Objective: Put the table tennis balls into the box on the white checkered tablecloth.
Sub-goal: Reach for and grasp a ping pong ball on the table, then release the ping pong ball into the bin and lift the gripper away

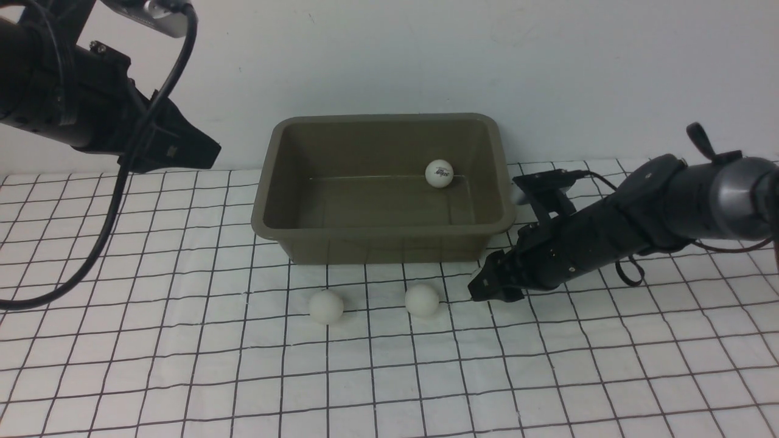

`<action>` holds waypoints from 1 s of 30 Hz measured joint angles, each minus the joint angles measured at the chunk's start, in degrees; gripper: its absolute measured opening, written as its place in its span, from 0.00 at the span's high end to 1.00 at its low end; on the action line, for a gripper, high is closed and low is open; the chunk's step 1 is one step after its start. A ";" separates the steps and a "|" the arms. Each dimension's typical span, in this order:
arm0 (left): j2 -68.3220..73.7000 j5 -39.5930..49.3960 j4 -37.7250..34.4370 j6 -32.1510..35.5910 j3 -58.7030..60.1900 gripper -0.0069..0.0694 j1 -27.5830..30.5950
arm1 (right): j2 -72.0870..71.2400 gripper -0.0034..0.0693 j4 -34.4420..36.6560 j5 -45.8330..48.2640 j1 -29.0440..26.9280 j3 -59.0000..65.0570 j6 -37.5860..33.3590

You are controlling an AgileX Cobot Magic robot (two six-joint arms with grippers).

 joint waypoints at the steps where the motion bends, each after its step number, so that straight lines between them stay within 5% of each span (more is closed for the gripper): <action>1: 0.00 0.00 0.00 0.00 0.00 0.49 0.00 | 0.00 0.46 -0.12 0.00 0.00 0.00 -0.11; 12: 0.00 0.00 0.02 0.00 0.00 0.49 0.00 | -13.41 0.46 -14.63 5.75 -4.50 0.00 8.37; 21: 0.00 0.16 0.02 0.00 0.00 0.49 0.00 | -11.80 0.46 -1.06 6.92 -3.02 -8.87 1.09; 28: 0.00 0.96 0.02 -0.04 0.00 0.49 0.00 | -0.57 0.46 -0.56 9.87 -2.65 -19.34 0.51; 30: 0.00 2.11 0.02 -0.04 0.00 0.49 0.00 | 1.52 0.39 -2.31 10.25 -2.45 -21.30 0.83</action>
